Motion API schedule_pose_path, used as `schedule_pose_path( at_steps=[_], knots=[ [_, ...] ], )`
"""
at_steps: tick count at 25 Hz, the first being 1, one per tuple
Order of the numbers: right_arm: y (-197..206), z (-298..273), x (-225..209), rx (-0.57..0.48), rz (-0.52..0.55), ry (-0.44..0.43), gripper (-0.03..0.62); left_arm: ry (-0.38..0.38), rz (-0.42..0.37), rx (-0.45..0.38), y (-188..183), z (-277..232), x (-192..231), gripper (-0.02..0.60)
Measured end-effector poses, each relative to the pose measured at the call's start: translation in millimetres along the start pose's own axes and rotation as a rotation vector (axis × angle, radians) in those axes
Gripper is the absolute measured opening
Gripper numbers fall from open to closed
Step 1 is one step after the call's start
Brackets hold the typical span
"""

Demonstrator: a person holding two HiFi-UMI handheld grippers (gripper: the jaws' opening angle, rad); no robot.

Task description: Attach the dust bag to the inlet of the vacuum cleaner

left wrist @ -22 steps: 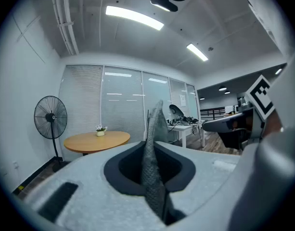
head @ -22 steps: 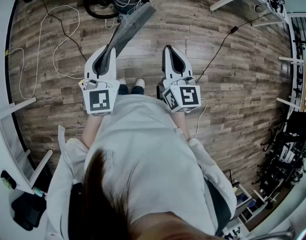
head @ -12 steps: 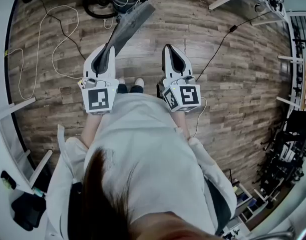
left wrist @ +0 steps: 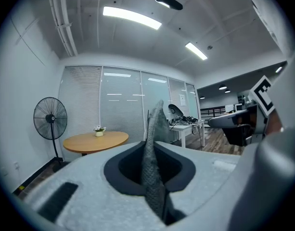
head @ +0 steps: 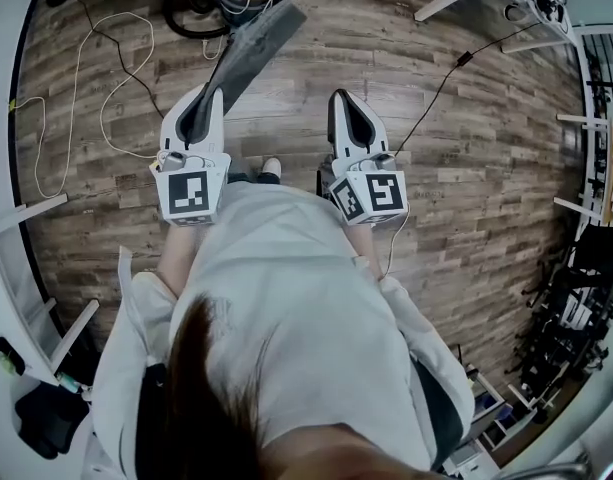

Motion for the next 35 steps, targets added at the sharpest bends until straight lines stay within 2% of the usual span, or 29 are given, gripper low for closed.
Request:
schedule_pose_path(
  at_steps=[6, 13, 18, 27, 30, 35],
  knots=[
    [6, 13, -24, 0.012, -0.021, 0.016, 0.002, -0.022, -0.02, 0.0, -3, -10, -12, 0.037],
    [13, -8, -39, 0.035, -0.046, 0.031, 0.002, -0.019, -0.019, 0.026, -4, -40, -1, 0.037],
    [15, -50, -54, 0.048, -0.067, 0.051, 0.002, 0.003, -0.024, 0.041, -8, -81, 23, 0.037],
    [-6, -152, -69, 0.032, -0.072, 0.077, 0.002, 0.055, -0.037, 0.069, -29, -163, 82, 0.037],
    [-9, -177, -66, 0.014, -0.1, 0.071, 0.002, 0.063, -0.036, 0.072, -31, -181, 101, 0.037],
    [-14, -204, -65, 0.015, -0.074, 0.058, 0.002, 0.06, -0.019, 0.084, -31, -201, 121, 0.038]
  ],
)
Point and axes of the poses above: the fingertips, and each gripper's own axes: z backward along the fingers, x to its left, y out of its underside, the point moved 10 cm from there along z, backward along the fingers, and after that the axes turned 12 degrees about z, right-handed, at the moved point
